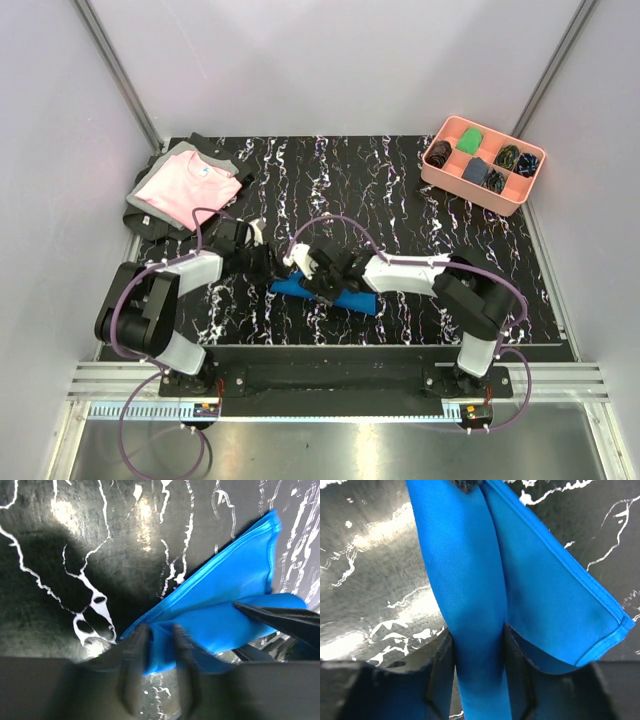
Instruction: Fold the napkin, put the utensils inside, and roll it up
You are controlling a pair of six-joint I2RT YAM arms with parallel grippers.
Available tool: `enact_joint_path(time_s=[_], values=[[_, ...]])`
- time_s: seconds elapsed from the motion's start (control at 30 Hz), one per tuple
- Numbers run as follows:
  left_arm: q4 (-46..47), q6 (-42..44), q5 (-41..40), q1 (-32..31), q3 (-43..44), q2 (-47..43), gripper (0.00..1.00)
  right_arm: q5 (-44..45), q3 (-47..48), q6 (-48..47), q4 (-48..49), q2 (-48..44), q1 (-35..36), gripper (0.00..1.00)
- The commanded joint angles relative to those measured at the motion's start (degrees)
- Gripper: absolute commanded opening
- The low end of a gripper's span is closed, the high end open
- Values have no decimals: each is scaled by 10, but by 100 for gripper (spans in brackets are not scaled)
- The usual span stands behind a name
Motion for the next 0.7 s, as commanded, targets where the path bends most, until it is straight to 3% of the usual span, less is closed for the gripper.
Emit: enact_joint_path(time_s=[0.0, 0.1, 0.17, 0.3, 0.67], values=[[-21, 7, -48, 5, 0, -58, 57, -174, 1, 37, -48, 35, -37, 42], [-21, 2, -77, 9, -8, -98, 74, -258, 8, 51, -61, 55, -60, 40], [-21, 4, -97, 10, -12, -118, 78, -301, 12, 58, -65, 66, -72, 39], [-19, 9, -105, 10, -31, -154, 80, -416, 29, 85, -65, 109, -109, 37], [24, -13, -66, 10, -113, -225, 78, -542, 93, 120, -83, 201, -167, 35]])
